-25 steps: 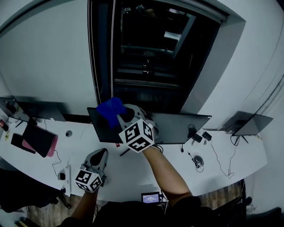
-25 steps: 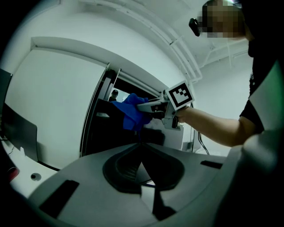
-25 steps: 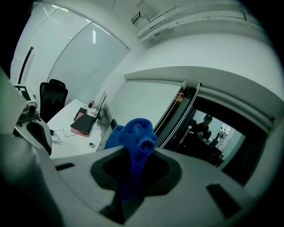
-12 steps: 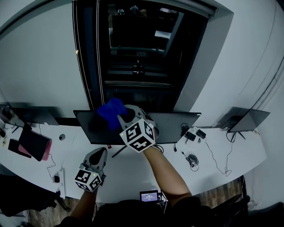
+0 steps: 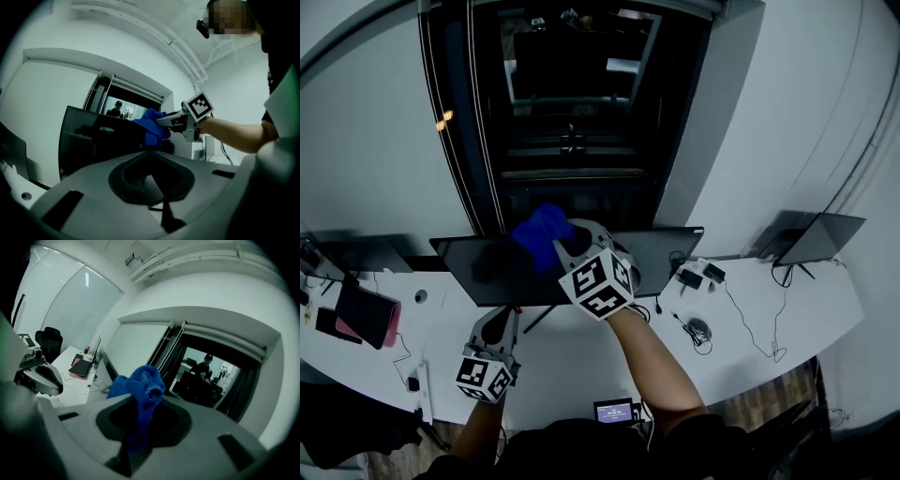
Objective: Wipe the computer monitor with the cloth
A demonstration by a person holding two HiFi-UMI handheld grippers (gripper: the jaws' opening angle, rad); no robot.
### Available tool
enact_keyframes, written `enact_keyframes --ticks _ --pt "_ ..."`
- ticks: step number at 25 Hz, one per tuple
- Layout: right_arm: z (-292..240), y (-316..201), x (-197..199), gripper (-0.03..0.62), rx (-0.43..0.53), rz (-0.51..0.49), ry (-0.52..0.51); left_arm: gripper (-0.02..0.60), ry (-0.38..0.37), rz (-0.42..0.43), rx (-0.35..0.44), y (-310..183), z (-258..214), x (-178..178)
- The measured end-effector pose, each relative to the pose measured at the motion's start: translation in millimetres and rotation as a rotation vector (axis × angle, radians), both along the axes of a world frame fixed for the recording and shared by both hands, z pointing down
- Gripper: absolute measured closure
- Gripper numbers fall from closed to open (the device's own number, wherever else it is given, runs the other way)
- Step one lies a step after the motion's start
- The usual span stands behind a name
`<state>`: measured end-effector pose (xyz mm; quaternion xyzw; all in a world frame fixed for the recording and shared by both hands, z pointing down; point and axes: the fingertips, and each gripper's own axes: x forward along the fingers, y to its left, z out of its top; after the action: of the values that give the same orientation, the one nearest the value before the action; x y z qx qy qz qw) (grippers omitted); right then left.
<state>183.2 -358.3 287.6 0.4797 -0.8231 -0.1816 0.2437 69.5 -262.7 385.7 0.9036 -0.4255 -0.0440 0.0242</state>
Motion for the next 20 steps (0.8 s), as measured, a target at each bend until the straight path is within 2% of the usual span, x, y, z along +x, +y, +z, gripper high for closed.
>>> enact_keyframes --ticks 7,20 --pt "0.5 5.3 44.3 0.517 0.001 0.045 -0.011 0.588 0.004 0.05 -0.009 3.3 1.9 35.0" --pt "2.5 18.0 142.5 0.517 0.008 0.155 -0.047 0.587 -0.036 0.138 -0.019 13.5 10.9 104.0"
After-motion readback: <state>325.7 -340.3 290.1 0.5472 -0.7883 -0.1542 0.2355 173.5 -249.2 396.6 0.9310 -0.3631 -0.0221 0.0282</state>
